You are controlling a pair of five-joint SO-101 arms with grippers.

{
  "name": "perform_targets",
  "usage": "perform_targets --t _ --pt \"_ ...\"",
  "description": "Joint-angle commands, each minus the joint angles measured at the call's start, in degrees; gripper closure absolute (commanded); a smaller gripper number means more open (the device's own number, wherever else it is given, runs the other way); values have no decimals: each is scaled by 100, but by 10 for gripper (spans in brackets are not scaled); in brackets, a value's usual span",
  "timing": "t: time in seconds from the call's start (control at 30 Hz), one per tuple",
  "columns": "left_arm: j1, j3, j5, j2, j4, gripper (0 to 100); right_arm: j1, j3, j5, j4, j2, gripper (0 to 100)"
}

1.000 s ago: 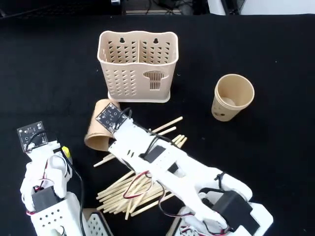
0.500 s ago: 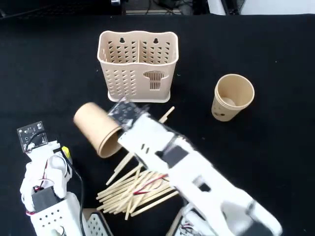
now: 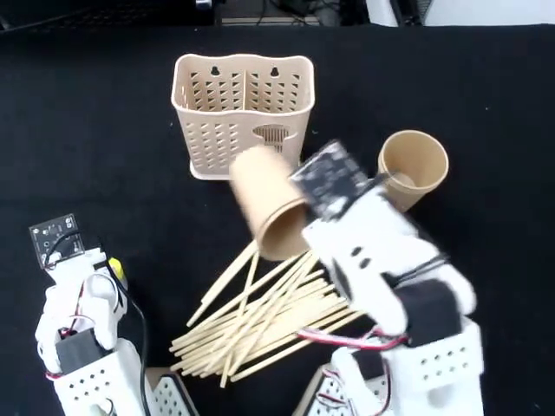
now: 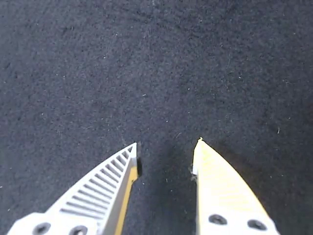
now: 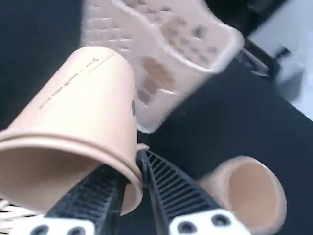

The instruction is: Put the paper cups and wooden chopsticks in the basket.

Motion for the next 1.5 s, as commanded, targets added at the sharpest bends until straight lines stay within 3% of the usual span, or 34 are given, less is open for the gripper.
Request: perform_targets --t 0.0,0.47,0.7,1.0,1.47 --pt "-4 84 44 -35 -44 804 879 -787 123 290 382 985" --pt "-4 84 44 -35 -44 805 2866 -3644 123 1600 2668 985" --pt "-4 84 44 -35 -44 805 2963 -5393 123 2708 3925 985" --pt "-4 84 44 -35 -44 805 3622 -5912 615 2673 4963 985" --pt "-4 84 44 -35 -44 805 3640 -5895 651 2084 6431 986"
